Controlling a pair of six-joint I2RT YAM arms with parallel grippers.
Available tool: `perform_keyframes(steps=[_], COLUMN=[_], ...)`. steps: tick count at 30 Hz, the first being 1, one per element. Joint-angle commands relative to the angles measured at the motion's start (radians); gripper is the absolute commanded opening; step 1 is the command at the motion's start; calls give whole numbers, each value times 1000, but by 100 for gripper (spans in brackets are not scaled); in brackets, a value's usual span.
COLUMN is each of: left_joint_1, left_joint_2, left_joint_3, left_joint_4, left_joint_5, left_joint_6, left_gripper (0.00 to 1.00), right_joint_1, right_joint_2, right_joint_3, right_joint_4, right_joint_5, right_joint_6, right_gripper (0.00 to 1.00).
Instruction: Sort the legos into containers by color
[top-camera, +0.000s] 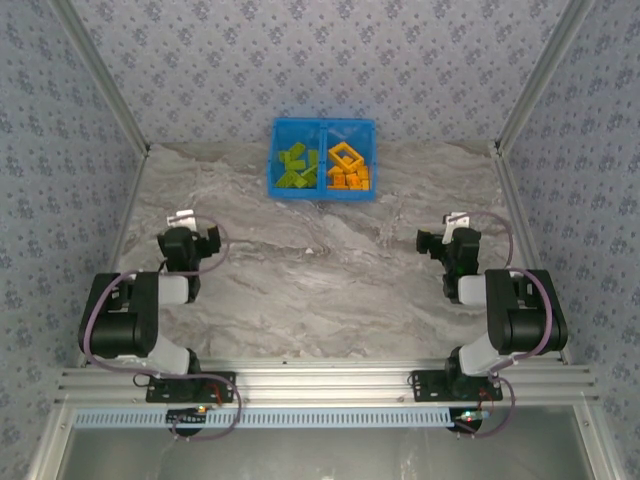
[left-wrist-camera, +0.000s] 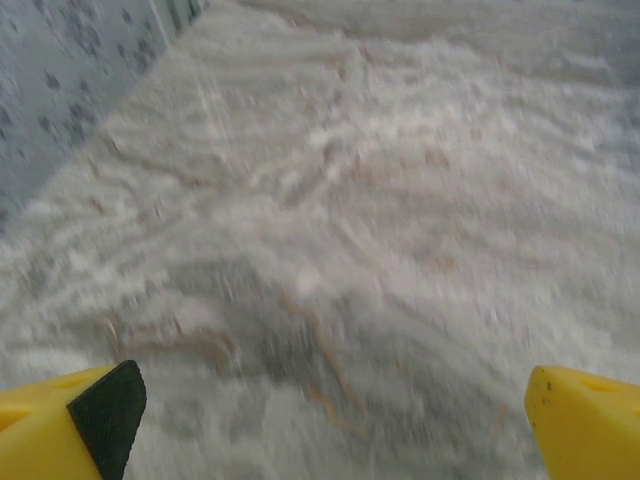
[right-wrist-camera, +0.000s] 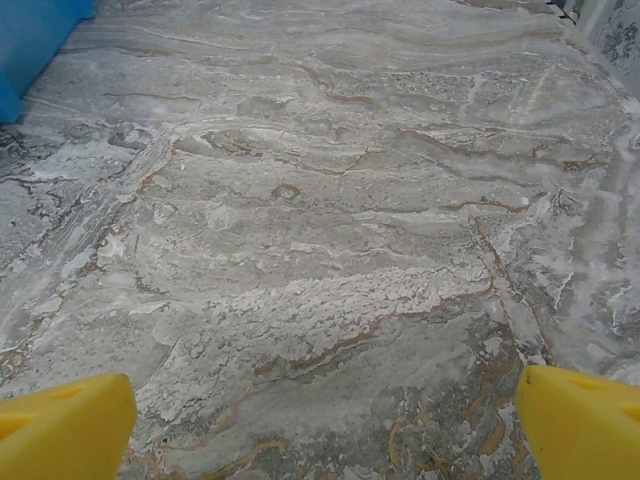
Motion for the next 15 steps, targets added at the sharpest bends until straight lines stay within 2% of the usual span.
perform_keyframes(steps=[1, 2, 4, 5, 6, 7, 11, 15], left_joint_1=[7, 7, 6, 7, 7, 7, 8, 8], left_joint_2=[32, 8, 24, 12, 23, 17, 18, 18], left_joint_3=[8, 41, 26, 39, 28, 34, 54, 54], left_joint_4=[106, 5, 63, 20, 62, 33, 3, 4], left_joint_5=[32, 31, 30, 33, 32, 32, 114, 116], left_joint_6=[-13, -17, -12, -15, -12, -12, 16, 16], left_gripper=[99, 99, 99, 99, 99, 99, 100, 99], right_joint_1=[-9, -9, -8, -9, -8, -8, -10, -12], right_joint_2=[-5, -5, -4, -6, -6, -4, -4, -7], right_joint_3=[21, 21, 20, 21, 21, 21, 23, 18], right_joint_4=[6, 7, 7, 7, 6, 6, 3, 13], right_joint_5=[-15, -14, -14, -15, -14, -14, -35, -24], right_joint_6=[-17, -18, -18, -18, -18, -18, -23, -17], right_gripper=[100, 100, 100, 100, 100, 100, 100, 100])
